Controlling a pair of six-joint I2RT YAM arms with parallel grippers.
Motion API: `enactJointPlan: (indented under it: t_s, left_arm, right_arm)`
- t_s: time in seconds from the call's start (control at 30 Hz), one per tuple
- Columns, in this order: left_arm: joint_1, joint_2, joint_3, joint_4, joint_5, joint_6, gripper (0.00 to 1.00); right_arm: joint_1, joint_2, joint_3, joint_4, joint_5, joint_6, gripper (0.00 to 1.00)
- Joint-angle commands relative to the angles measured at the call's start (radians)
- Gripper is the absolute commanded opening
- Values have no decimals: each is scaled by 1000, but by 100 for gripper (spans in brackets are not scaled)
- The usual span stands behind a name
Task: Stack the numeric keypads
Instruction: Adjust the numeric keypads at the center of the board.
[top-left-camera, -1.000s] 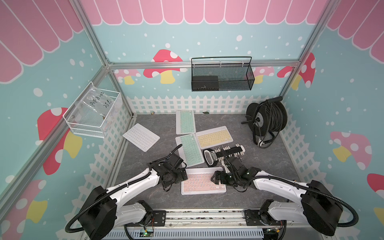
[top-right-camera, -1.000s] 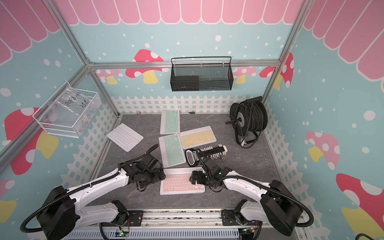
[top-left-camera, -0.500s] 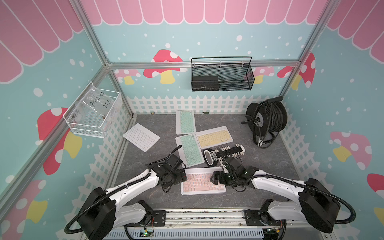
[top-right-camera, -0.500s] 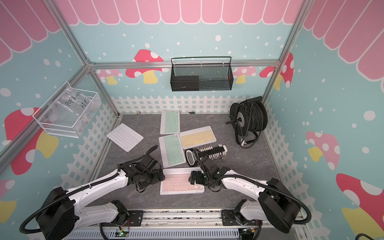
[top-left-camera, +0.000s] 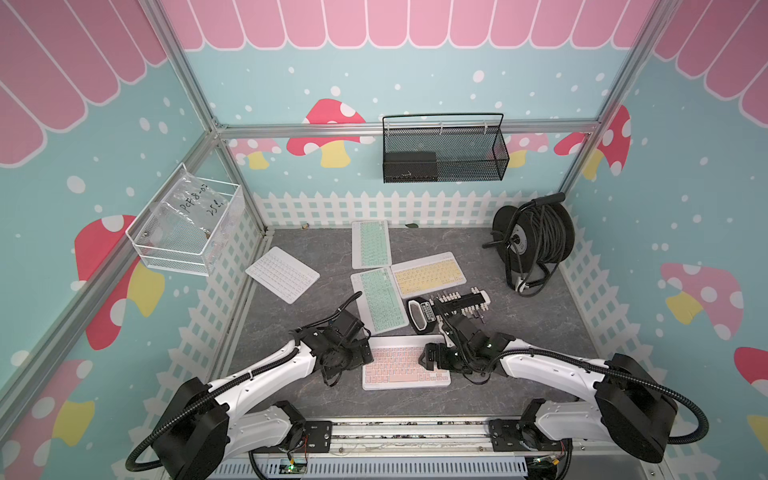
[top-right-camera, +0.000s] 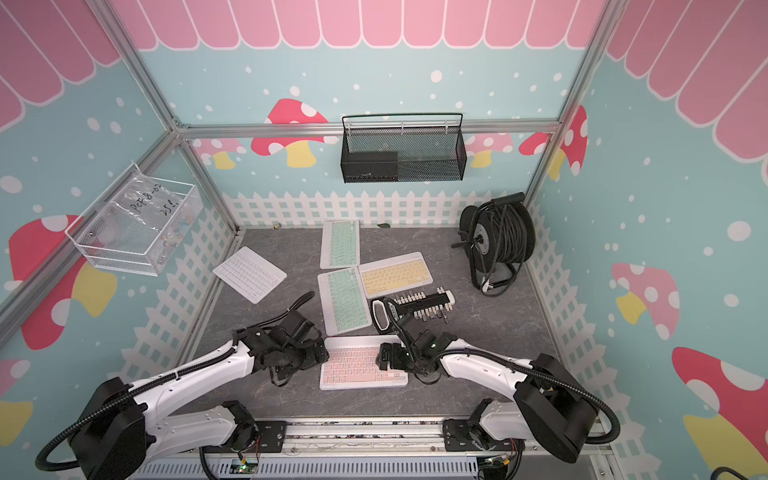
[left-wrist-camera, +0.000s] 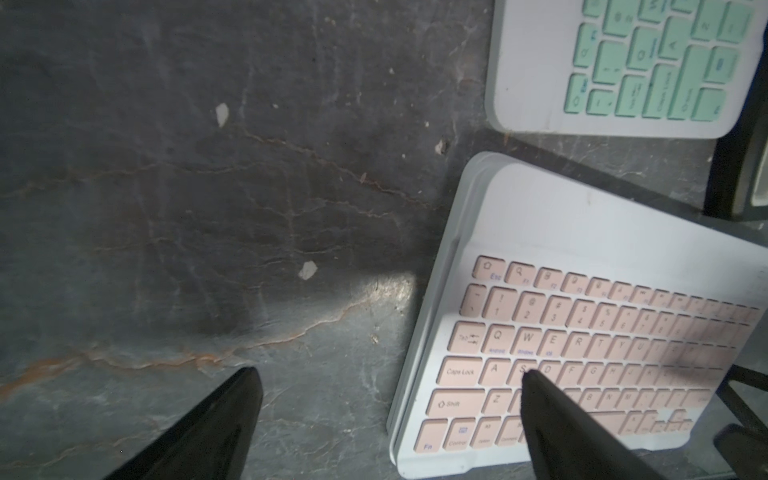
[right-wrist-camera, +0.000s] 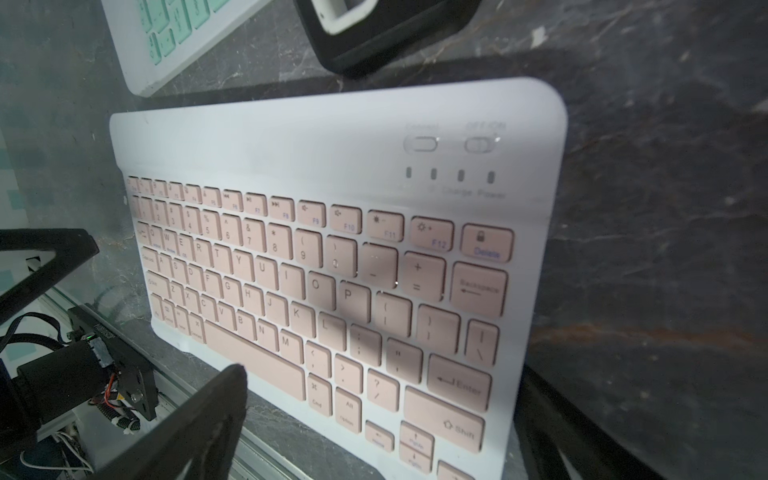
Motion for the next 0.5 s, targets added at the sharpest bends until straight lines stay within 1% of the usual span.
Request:
enactJointPlan:
  t_s: [0.0, 0.2, 0.37, 0.47]
  left_arm:
    - [8, -27, -10, -10, -2, -14, 100]
    - [24, -49, 15, -35, -13, -1, 100]
    - [68, -75, 58, -65, -13, 35, 100]
    - [124, -96, 88, -93, -6, 67, 100]
  right_arm:
    - [8, 12, 33, -15, 21, 11, 100]
    - [7, 3, 55, -58, 69, 9, 100]
    - [7, -39, 100, -123, 177, 8, 99]
    - [6, -53, 146, -174, 261, 1, 100]
